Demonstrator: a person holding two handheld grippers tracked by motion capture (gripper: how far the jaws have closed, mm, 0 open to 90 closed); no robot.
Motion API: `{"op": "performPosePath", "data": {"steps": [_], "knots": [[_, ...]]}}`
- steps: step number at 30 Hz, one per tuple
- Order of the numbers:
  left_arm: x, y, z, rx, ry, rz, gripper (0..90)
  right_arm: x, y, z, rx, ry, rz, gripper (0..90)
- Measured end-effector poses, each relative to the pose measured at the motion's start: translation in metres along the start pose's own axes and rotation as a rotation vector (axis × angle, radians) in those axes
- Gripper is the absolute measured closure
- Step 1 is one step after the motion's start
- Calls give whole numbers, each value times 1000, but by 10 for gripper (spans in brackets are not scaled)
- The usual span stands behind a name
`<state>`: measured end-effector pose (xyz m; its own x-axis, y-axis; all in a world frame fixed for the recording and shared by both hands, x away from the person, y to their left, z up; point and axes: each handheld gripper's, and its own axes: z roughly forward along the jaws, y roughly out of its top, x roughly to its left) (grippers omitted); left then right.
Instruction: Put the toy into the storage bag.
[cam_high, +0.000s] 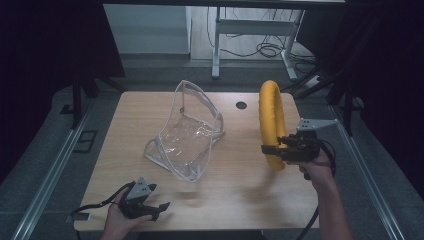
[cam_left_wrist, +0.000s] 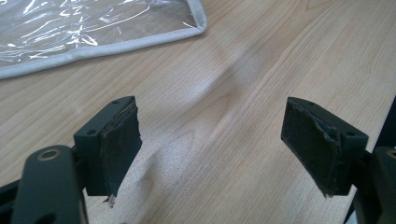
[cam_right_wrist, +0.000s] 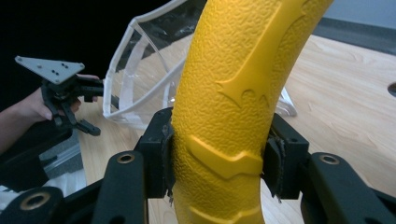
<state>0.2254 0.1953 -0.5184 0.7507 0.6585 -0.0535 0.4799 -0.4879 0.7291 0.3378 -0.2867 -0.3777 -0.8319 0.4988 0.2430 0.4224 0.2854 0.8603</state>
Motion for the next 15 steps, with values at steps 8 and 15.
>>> {"op": "performPosePath", "data": {"steps": [8,15], "knots": [[0,0,-1,-3,1,-3,196,6,1,4,-61,12,2,517],[0,0,0,2,2,-1,196,7,2,4,-106,14,14,515]]}}
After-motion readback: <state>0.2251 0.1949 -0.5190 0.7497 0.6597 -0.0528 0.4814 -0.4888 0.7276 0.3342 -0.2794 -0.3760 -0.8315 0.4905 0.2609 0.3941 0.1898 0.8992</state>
